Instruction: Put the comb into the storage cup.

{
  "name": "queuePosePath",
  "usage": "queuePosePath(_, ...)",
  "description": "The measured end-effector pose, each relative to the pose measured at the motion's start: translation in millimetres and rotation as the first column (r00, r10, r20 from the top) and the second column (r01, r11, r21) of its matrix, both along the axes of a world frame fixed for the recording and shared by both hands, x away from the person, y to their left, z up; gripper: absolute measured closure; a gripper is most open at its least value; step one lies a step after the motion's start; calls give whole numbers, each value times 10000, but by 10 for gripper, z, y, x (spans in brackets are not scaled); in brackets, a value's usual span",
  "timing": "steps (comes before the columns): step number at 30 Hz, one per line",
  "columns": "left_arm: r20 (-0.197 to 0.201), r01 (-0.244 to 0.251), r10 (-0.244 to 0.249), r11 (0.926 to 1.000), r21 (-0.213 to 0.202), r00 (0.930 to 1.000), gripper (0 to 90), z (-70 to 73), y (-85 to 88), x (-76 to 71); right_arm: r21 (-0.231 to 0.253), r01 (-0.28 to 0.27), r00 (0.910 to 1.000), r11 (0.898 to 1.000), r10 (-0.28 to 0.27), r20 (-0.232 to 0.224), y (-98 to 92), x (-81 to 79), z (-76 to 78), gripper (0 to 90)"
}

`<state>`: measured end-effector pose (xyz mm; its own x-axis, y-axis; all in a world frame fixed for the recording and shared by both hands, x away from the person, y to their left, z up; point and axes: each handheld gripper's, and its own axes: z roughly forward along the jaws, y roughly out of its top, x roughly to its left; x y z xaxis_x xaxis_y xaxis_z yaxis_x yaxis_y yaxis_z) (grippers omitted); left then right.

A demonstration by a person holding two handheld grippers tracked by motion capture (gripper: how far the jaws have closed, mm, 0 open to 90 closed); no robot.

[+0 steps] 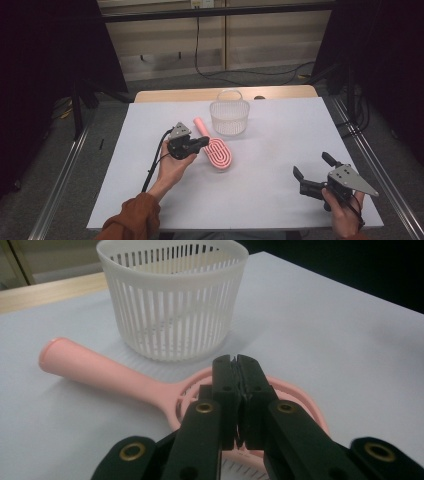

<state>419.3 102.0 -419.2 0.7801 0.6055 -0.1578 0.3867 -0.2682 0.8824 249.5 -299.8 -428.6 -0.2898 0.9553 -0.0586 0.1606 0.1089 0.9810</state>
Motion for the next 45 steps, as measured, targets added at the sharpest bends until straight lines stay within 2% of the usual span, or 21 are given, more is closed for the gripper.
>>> queuePosePath(5,-436,131,-120,9996,238,9990,878,-17,-104,55,-10,-2,10000,10000,2,-8,0,2,-2,4)
queuePosePath(12,-782,605,-562,9968,532,9954,886,13,-353,82,-28,-22,10000,10000,22,-34,2,0,-2,4)
queuePosePath(19,-1042,755,-652,9923,982,9924,891,-21,-567,128,13,-101,9999,9999,101,-24,1,0,-3,4)
queuePosePath(20,-995,786,-669,9898,1185,9928,891,-15,-590,128,-6,-110,9999,9999,110,-42,1,-1,-3,4)
queuePosePath(24,-933,785,-655,9866,1432,9935,890,-9,-672,139,-6,-127,9999,9999,127,-32,4,-1,-3,4)
queuePosePath(26,-1030,735,-595,9877,1379,9929,890,-8,-692,169,-2,-139,9999,9999,139,-35,3,-1,-4,4)
queuePosePath(27,-1039,676,-524,9866,1485,9932,891,-11,-698,186,-5,-137,9999,9999,137,-37,4,-1,-4,4)
queuePosePath(30,-1335,623,-417,9862,1533,9902,891,-37,-730,233,-14,-145,9999,9999,145,-31,4,0,-4,4)
queuePosePath(33,-1311,560,-333,9832,1737,9908,895,-55,-770,251,-26,-176,9998,9998,176,-50,2,1,-5,4)
queuePosePath(36,-1114,563,-347,9788,1971,9932,896,-63,-801,262,-15,-191,9998,9998,191,-40,1,5,-7,4)
queuePosePath(39,-1255,630,-394,9798,1896,9913,895,-74,-841,269,-14,-211,9998,9998,211,-53,3,4,-8,4)
queuePosePath(45,-1261,684,-403,9715,2270,9912,896,-100,-867,252,-13,-210,9998,9998,210,-45,0,3,-8,4)
